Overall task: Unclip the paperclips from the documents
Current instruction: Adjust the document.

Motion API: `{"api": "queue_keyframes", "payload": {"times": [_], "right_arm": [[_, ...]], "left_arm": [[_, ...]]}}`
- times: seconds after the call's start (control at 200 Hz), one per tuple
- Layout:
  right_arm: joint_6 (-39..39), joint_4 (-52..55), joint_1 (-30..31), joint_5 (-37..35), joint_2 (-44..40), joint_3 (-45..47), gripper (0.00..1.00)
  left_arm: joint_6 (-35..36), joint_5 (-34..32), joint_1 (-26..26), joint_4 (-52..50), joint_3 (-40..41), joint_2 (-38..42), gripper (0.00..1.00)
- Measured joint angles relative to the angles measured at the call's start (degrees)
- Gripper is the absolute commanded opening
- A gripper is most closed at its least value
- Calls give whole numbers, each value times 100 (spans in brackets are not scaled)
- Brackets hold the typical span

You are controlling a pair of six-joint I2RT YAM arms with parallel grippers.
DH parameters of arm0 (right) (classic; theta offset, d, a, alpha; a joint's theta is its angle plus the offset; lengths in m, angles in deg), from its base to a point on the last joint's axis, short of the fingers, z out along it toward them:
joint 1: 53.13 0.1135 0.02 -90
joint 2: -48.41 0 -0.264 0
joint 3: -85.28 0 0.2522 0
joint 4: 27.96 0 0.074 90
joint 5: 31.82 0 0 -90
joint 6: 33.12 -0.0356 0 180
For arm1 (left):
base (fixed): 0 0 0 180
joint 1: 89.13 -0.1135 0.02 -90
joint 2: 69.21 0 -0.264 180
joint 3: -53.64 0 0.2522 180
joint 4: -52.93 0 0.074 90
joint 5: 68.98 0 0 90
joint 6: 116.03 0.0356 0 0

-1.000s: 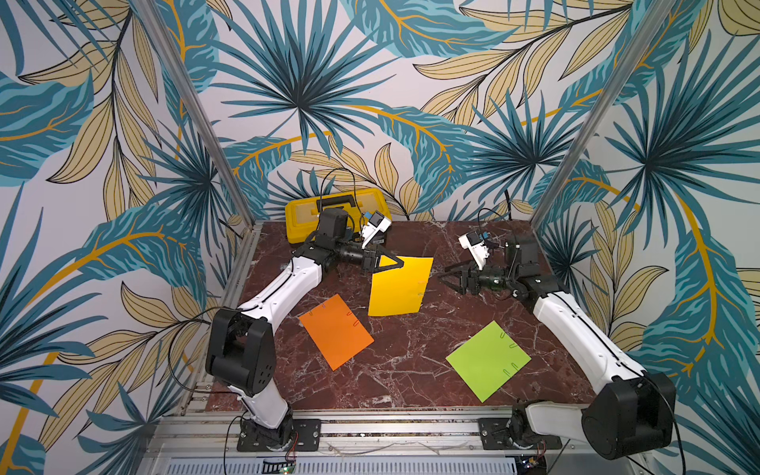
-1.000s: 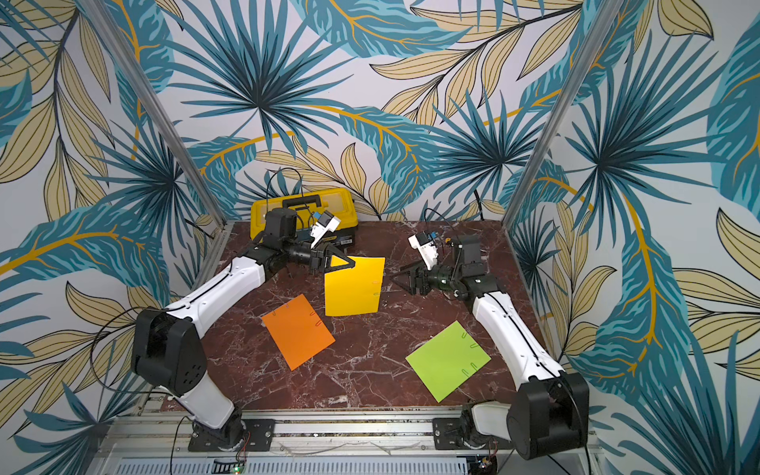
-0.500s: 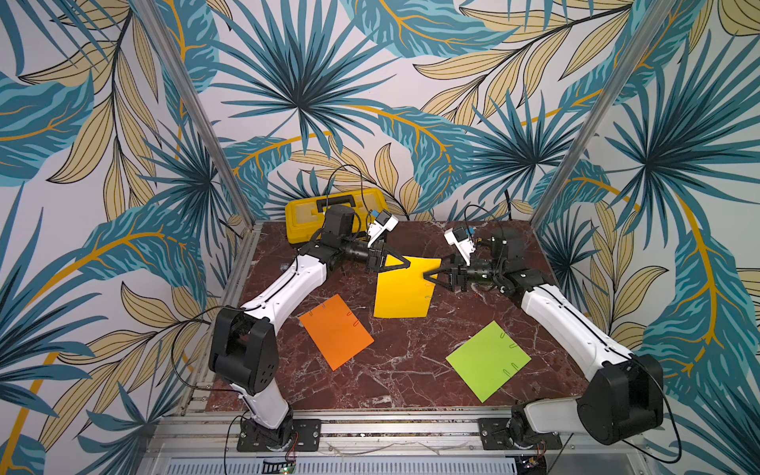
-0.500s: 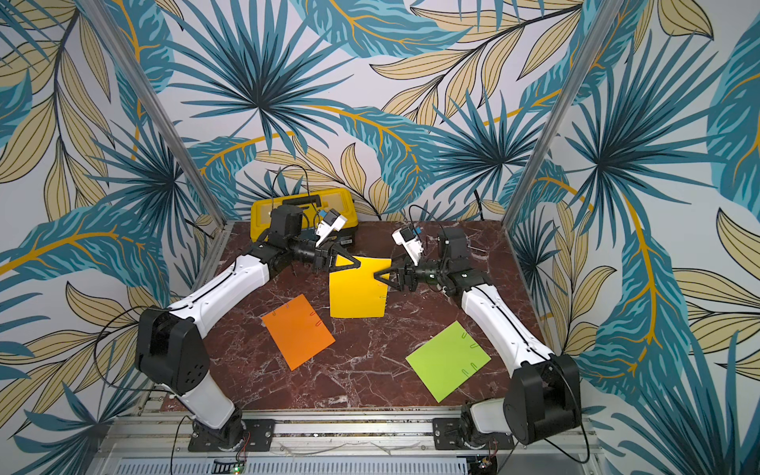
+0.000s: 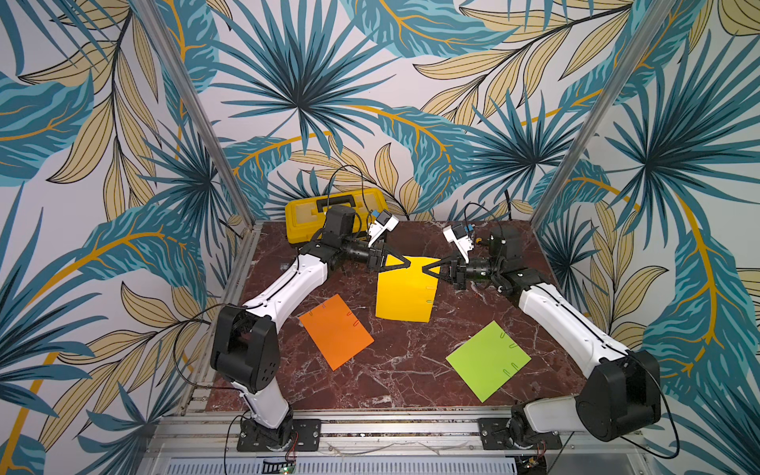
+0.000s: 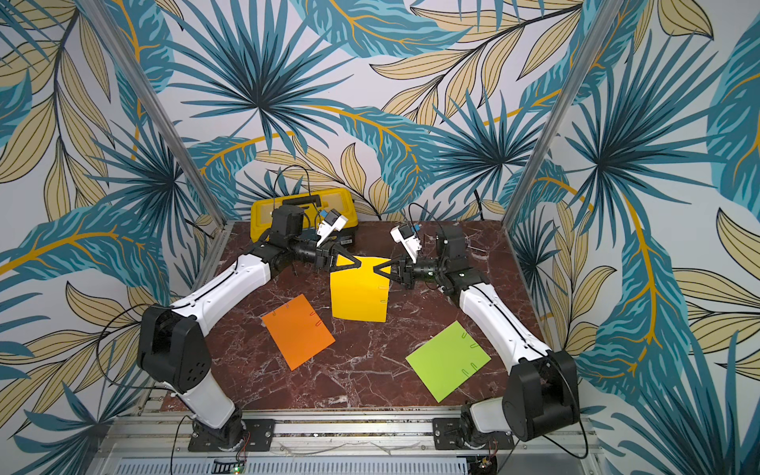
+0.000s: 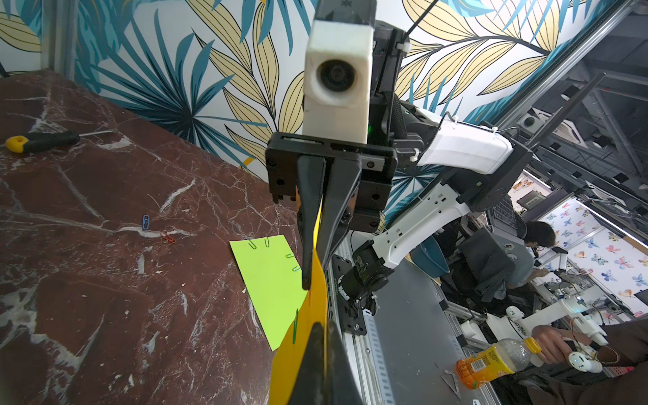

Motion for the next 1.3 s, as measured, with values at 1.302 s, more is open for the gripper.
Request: {"api": "queue_keyframes", "payload": {"times": [1.302], "right_arm": [[-1565, -1777, -249, -413, 74, -98, 0]], "left_arm": [[-448, -433, -140, 44, 197, 42, 23]]}}
